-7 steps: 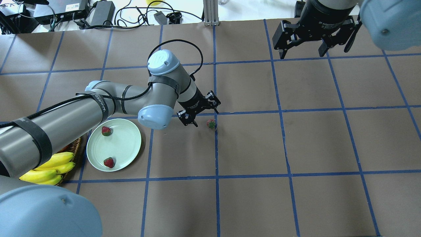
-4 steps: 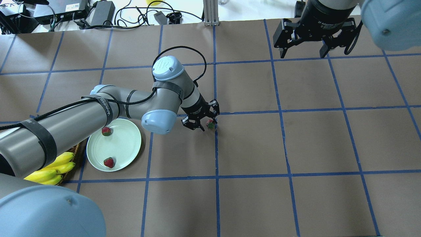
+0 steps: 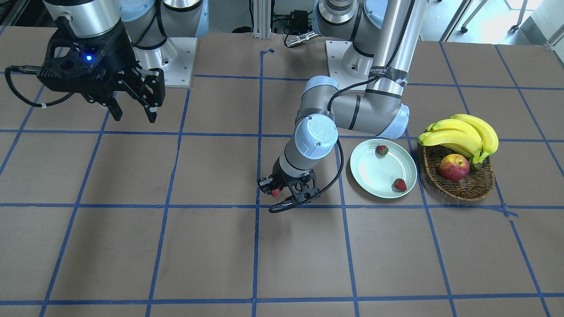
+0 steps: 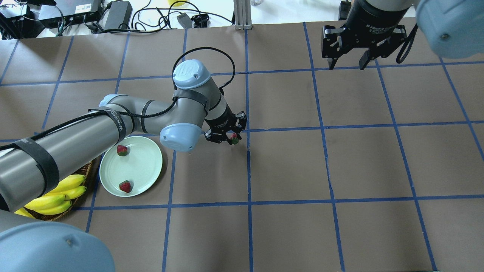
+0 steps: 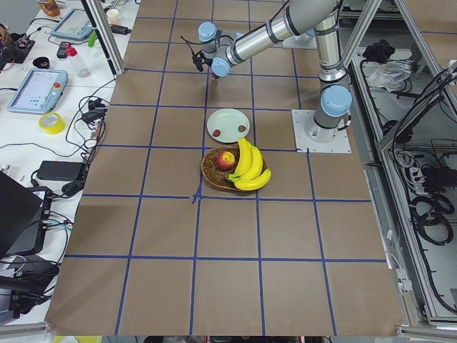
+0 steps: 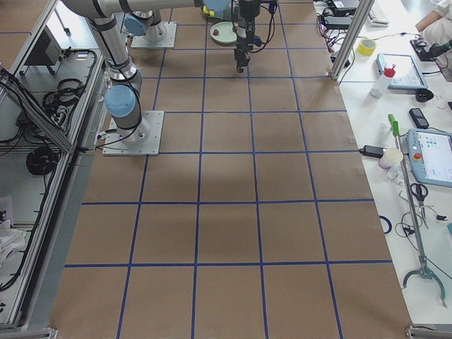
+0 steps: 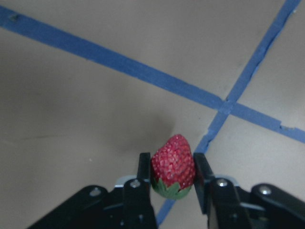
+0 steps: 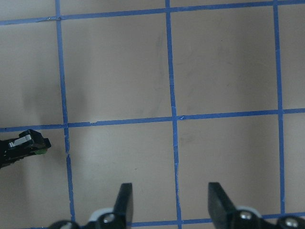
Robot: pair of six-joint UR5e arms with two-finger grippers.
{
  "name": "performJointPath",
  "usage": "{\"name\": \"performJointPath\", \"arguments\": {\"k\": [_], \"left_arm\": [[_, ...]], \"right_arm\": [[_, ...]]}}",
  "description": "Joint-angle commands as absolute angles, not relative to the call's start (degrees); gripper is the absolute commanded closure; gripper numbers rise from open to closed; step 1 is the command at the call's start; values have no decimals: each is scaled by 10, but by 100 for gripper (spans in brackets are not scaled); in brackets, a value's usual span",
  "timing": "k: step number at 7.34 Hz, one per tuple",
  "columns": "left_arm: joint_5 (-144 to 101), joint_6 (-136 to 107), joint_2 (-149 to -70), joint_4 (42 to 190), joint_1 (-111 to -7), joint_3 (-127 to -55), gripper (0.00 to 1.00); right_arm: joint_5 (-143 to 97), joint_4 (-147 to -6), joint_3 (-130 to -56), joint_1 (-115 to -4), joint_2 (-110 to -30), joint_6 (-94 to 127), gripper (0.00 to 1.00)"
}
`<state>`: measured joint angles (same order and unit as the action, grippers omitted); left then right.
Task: Collect all strawberries into plate
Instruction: 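Carry the strawberry into the plate and open the left gripper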
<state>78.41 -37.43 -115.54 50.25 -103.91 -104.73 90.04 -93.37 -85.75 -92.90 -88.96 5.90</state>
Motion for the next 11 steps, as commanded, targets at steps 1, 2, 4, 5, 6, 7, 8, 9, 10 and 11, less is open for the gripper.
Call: {"name": "performJointPath", "arguments": {"k": [1,2,4,5,6,7,8,9,10,11], "left_arm": [[878,-295,-1127,577,-1006,-1022,100],[914,-231,-1103,640,-963,-1010,100],[964,-124,-1070,725,-891,-1021,100],[966,-87,-1065,732,-865,-1038,100],[962,-77,-1065,729,-846,-1065,100],[963,-77,-1065,726,-840,-1081,100],[963,-70,-1066,724,-838,-1083,100],[964,-69,-1065,725,-838,-1084,100],[964,-68,-1065,724,-838,-1082,1],[969,-61,-1061,729,-838,-1070,0]], "right_arm": [[901,-933,-858,-927,-891,56,95],[900,-934,-857,-927,-892,56,100],[911,-934,-855,-927,-901,56,100],[918,-935,-855,-927,-901,56,100],[919,-941,-855,-927,-901,55,100],[921,-933,-856,-927,-901,55,100],[922,-935,-855,-927,-902,60,83],[922,-933,-856,-929,-901,62,38],[919,-933,-862,-929,-901,62,0],[913,-933,-861,-929,-901,59,0]]}}
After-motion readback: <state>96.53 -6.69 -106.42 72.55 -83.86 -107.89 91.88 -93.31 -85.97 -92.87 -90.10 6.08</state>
